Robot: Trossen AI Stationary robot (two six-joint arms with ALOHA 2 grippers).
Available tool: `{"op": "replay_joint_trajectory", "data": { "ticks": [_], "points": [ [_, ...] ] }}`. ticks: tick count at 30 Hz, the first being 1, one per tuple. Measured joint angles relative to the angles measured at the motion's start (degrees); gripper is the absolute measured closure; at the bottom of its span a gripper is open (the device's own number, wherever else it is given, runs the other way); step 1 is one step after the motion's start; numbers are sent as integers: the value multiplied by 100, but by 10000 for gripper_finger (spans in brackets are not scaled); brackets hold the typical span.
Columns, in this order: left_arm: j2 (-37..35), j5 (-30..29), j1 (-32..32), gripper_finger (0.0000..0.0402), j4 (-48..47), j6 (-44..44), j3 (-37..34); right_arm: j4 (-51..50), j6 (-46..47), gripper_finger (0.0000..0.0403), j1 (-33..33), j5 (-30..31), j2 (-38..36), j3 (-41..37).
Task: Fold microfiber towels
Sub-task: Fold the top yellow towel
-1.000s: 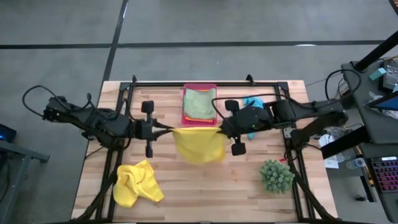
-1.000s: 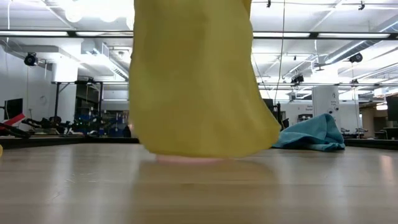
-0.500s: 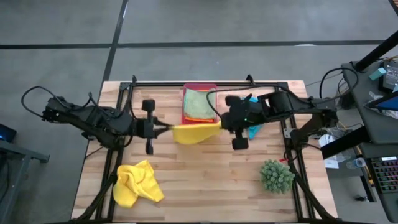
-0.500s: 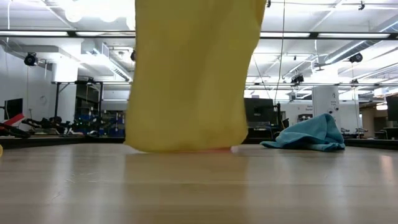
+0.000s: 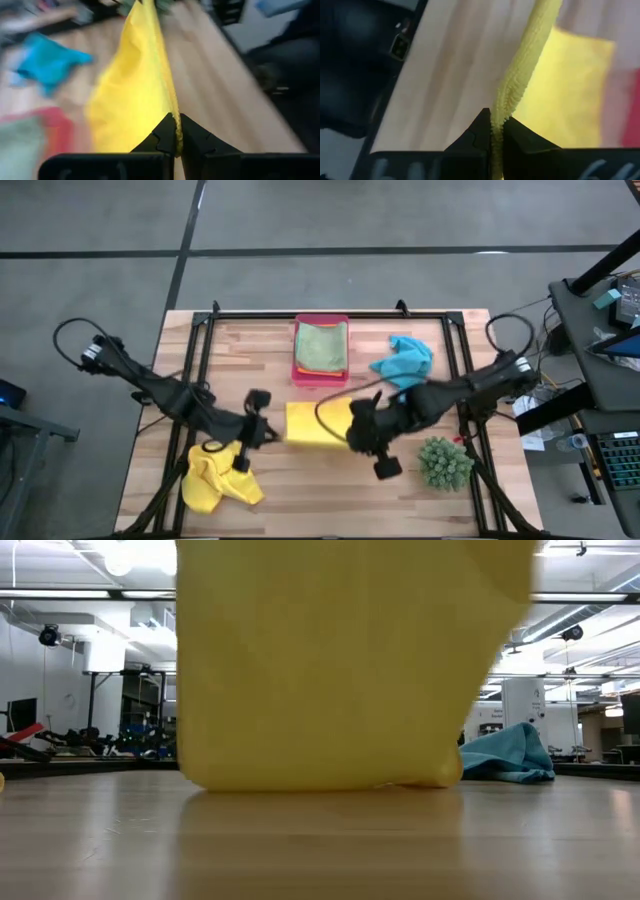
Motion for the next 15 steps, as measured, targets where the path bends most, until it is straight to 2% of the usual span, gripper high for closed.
{"op": "replay_joint_trajectory", "data": {
  "ticks": [6, 12, 15],
  "points": [
    [751, 741, -279, 401, 585, -808, -49, 739, 468, 390, 373, -415, 168, -584],
    [1582, 1051, -316, 401, 814, -850, -71, 1230, 772, 390, 546, -454, 370, -1021],
    [1846, 1339, -305, 401, 852, -1045, -71, 1525, 916, 390, 539, -776, 418, -1240]
  ]
}}
